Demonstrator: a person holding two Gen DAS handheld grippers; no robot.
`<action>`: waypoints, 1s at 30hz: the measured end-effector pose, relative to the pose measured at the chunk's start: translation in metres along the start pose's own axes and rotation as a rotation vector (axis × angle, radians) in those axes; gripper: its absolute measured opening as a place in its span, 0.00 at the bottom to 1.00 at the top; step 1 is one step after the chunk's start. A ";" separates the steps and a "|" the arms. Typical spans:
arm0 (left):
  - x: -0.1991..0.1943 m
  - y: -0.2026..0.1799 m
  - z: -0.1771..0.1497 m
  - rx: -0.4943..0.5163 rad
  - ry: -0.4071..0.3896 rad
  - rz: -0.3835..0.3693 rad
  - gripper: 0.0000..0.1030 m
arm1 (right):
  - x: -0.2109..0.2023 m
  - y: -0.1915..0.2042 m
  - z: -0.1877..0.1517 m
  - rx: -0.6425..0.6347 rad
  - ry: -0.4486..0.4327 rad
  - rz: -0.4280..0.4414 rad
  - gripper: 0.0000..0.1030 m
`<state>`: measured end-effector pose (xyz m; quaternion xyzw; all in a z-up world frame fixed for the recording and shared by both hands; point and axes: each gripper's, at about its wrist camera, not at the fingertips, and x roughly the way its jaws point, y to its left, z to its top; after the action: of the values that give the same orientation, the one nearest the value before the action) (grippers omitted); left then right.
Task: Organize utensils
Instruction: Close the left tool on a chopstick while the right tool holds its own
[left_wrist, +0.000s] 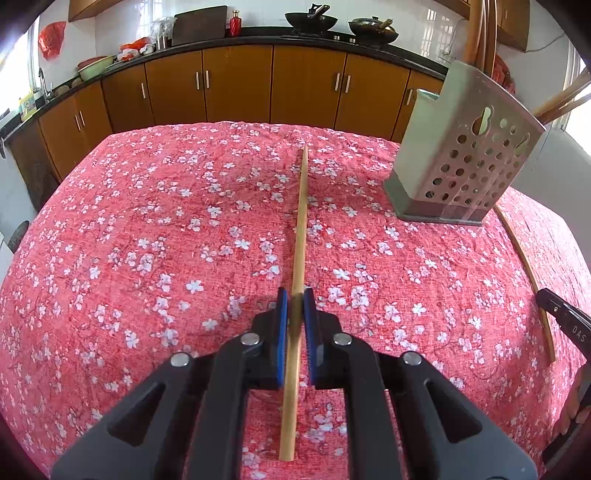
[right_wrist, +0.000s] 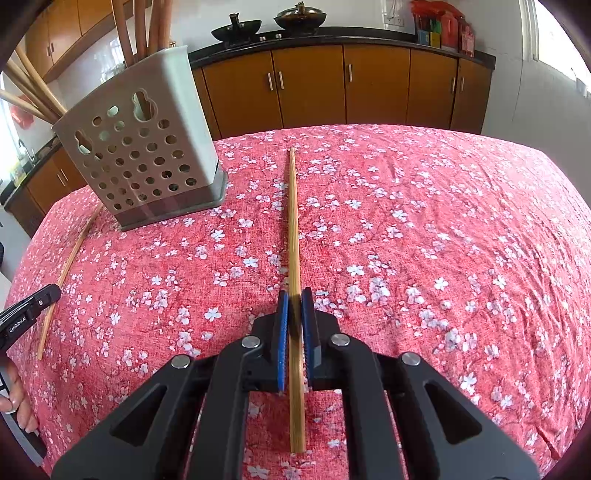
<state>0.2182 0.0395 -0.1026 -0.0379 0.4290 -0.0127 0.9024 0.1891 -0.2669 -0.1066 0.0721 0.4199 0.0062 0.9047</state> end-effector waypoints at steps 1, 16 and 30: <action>-0.001 0.002 0.000 -0.004 0.000 -0.004 0.11 | 0.002 0.001 0.001 -0.001 0.000 -0.002 0.08; -0.003 0.001 -0.001 -0.005 -0.001 -0.002 0.11 | -0.001 0.003 -0.002 -0.008 -0.002 -0.010 0.09; -0.004 0.003 -0.002 -0.010 -0.002 -0.006 0.11 | -0.001 0.005 -0.002 -0.015 -0.003 -0.020 0.09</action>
<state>0.2138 0.0422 -0.1013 -0.0438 0.4282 -0.0130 0.9025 0.1871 -0.2618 -0.1070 0.0610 0.4192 0.0004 0.9059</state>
